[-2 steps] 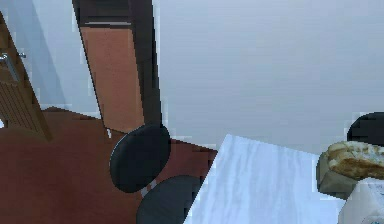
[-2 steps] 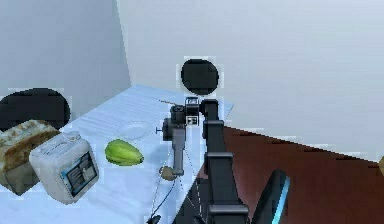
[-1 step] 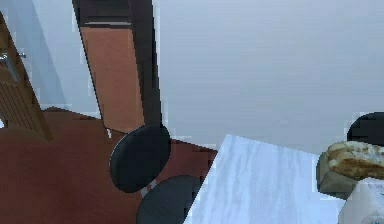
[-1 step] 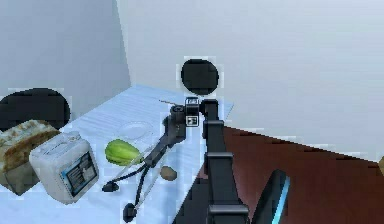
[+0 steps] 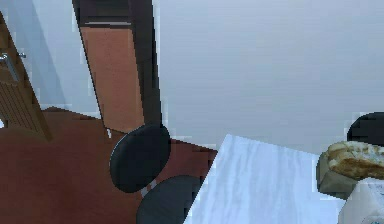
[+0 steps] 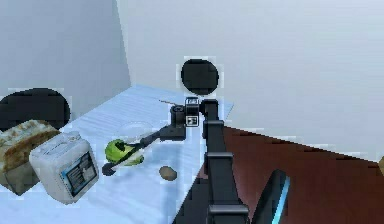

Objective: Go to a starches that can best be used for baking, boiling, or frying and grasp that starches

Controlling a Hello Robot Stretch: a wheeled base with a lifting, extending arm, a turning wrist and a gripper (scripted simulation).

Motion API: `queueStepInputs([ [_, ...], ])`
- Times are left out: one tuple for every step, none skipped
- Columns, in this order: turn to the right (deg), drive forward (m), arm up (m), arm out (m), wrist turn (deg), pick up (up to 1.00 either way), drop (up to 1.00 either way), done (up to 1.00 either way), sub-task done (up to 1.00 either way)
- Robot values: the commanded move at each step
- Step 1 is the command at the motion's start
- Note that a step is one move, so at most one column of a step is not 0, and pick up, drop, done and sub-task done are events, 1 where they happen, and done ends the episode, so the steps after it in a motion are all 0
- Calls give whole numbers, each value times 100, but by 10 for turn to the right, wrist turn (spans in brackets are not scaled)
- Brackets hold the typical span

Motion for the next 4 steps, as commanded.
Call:
queueStepInputs([
  [0, 0, 0, 0, 450, 0, 0, 0, 0],
  [0, 0, 0, 0, 240, 0, 0, 0, 0],
  [0, 0, -30, 0, 0, 0, 0, 0, 0],
  [0, 0, 0, 0, 0, 100, 0, 0, 0],
])
